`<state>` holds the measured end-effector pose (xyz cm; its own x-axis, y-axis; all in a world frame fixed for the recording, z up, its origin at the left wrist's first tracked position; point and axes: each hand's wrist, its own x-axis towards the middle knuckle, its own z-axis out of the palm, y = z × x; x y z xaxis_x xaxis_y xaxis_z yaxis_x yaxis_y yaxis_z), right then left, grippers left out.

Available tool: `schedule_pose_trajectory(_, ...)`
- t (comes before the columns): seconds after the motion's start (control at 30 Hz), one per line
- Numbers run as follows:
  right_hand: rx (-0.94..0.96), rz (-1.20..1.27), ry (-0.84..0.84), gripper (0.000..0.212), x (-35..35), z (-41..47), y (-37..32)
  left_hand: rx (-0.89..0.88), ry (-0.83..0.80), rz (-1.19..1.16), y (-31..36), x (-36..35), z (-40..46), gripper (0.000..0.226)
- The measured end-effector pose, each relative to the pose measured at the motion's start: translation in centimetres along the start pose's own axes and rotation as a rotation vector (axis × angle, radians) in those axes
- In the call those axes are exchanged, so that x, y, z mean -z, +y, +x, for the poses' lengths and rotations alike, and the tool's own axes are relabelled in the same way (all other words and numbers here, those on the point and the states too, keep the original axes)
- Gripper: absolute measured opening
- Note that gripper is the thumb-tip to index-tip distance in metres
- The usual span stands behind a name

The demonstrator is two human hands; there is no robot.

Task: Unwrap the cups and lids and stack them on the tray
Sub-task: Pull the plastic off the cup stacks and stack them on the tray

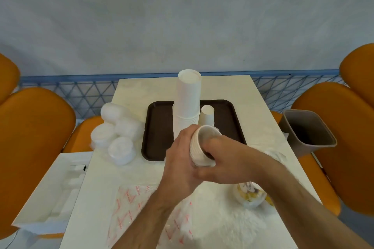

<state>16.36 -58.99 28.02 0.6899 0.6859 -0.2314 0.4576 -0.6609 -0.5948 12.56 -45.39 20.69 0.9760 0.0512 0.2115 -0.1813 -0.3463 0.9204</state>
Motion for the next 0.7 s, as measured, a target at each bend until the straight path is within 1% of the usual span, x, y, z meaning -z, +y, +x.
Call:
schedule_pose_trajectory(0.03, -0.013, 0.024, -0.024, 0.010, 0.0, 0.3, -0.5, -0.037, -0.004, 0.111, -0.4, 0.2, 0.0, 0.067)
schedule_pose_trajectory(0.1, -0.050, 0.139, -0.078, 0.013, 0.3, 0.8, -1.1, -0.061, 0.039, 0.253, -1.1, 0.6, 0.0, 0.074)
schedule_pose_trajectory(0.17, -0.101, 0.297, -0.139, 0.018, 0.6, 1.1, -1.4, -0.109, 0.093, 0.406, -1.4, 0.6, -0.1, 0.078)
schedule_pose_trajectory(0.2, -0.122, 0.392, -0.133, 0.018, 0.7, 1.2, -1.4, -0.141, 0.103, 0.451, -1.7, 0.7, -0.1, 0.078)
schedule_pose_trajectory(0.27, -0.168, 0.639, -0.087, 0.006, 0.6, 1.2, -1.1, -0.174, 0.118, 0.455, -2.0, 1.2, -0.3, 0.075)
schedule_pose_trajectory(0.33, -0.211, 0.894, -0.075, 0.025, 0.4, 1.2, -0.5, -0.163, 0.127, 0.455, -2.3, 1.6, -0.3, 0.074)
schedule_pose_trajectory(0.37, -0.219, 0.977, -0.077, 0.025, 0.4, 1.1, -0.4, -0.156, 0.121, 0.470, -2.3, 1.8, -0.3, 0.076)
schedule_pose_trajectory(0.4, -0.227, 1.027, -0.079, 0.024, 0.3, 1.1, -0.4, -0.151, 0.111, 0.486, -2.4, 1.9, -0.3, 0.078)
schedule_pose_trajectory(0.43, -0.222, 1.062, -0.081, 0.028, 0.1, 1.1, -0.1, -0.144, 0.098, 0.501, -2.4, 1.9, -0.3, 0.080)
schedule_pose_trajectory(0.5, -0.224, 1.109, -0.059, 0.042, 0.0, 0.7, 0.3, -0.139, 0.075, 0.538, -2.4, 2.0, -0.3, 0.085)
schedule_pose_trajectory(0.53, -0.220, 1.126, -0.029, 0.043, 0.0, 0.4, 0.3, -0.137, 0.065, 0.560, -2.5, 2.1, -0.3, 0.089)
schedule_pose_trajectory(0.6, -0.197, 1.172, 0.063, 0.032, 0.2, -0.3, 0.1, -0.119, 0.050, 0.581, -2.4, 2.3, -0.3, 0.094)
schedule_pose_trajectory(0.7, -0.186, 1.256, 0.184, 0.040, 0.6, -1.3, 0.1, -0.107, 0.033, 0.579, -2.2, 2.4, -0.3, 0.095)
